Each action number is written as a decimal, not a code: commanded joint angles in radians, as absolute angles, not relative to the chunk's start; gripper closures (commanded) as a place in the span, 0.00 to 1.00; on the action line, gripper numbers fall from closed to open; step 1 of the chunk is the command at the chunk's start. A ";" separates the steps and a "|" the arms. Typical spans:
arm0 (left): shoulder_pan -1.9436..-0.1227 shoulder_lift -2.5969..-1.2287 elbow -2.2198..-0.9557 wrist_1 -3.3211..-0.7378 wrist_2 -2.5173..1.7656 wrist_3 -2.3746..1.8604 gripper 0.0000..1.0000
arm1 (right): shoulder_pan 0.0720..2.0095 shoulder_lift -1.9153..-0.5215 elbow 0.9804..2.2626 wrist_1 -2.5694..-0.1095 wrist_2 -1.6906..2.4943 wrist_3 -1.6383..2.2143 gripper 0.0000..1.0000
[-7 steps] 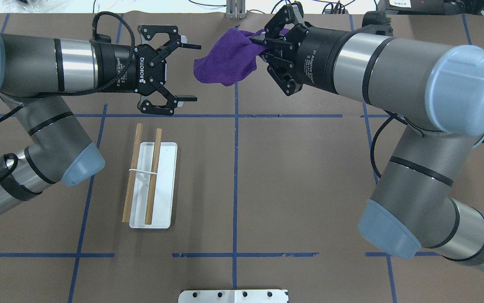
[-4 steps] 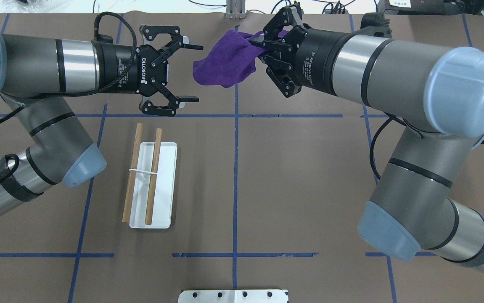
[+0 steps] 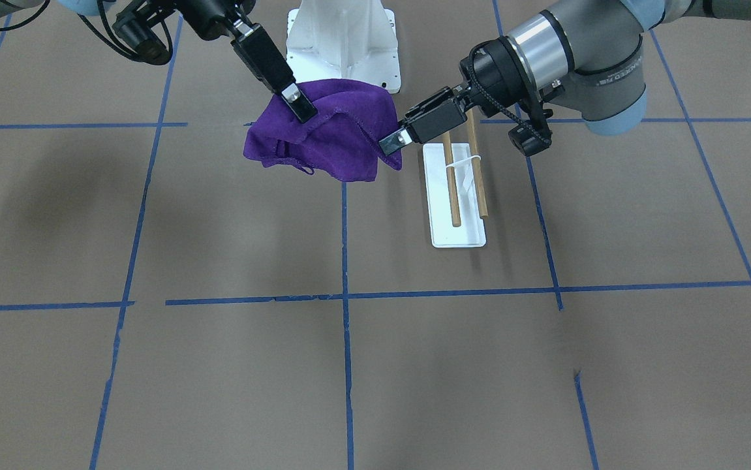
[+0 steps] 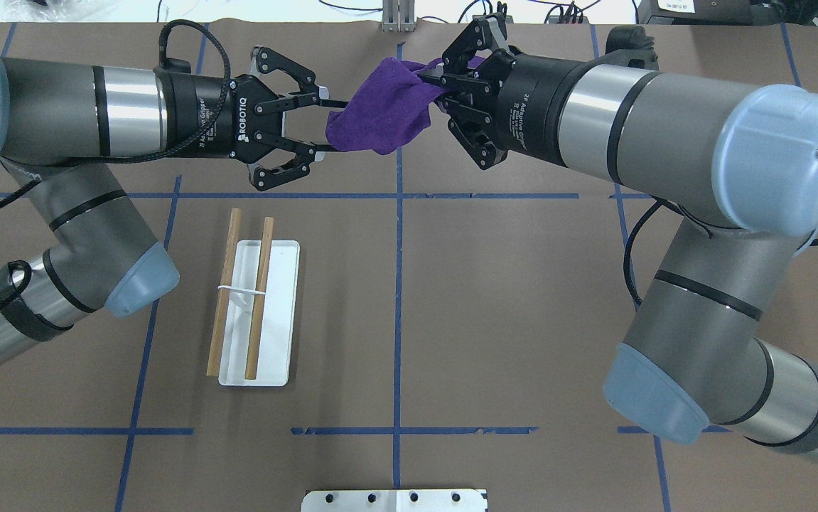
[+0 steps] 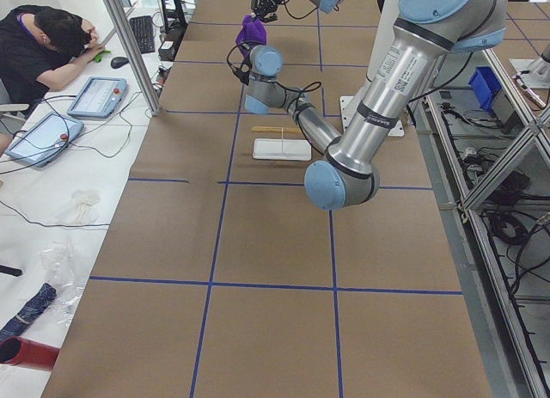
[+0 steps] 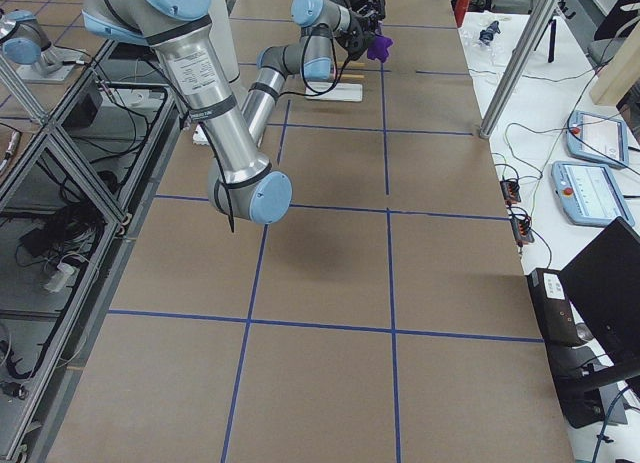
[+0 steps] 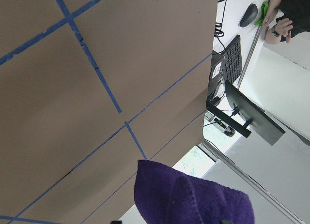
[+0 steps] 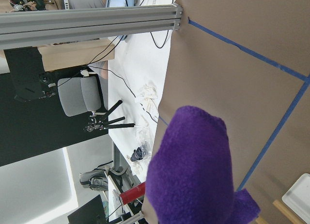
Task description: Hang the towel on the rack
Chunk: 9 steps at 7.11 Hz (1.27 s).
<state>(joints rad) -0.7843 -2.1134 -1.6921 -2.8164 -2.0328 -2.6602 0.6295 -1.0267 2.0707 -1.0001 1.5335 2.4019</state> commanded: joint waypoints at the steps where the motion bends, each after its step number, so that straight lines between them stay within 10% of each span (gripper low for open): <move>1: -0.788 -2.111 -1.704 -2.818 -2.039 -2.672 0.87 | 0.630 -1.028 2.072 -0.999 1.537 2.395 1.00; 5: -0.811 -2.108 -1.741 -2.818 -2.043 -2.689 1.00 | 0.620 -1.092 2.065 -0.933 1.549 2.341 1.00; 6: -0.818 -2.109 -1.741 -2.818 -2.043 -2.691 1.00 | 0.617 -1.103 2.065 -0.931 1.551 2.336 0.77; 7: -0.818 -2.112 -1.749 -2.816 -2.043 -2.691 1.00 | 0.615 -1.118 2.066 -0.933 1.587 2.327 0.01; 9: -0.818 -2.112 -1.762 -2.806 -2.042 -2.689 1.00 | 0.618 -1.179 2.074 -0.933 1.638 2.231 0.00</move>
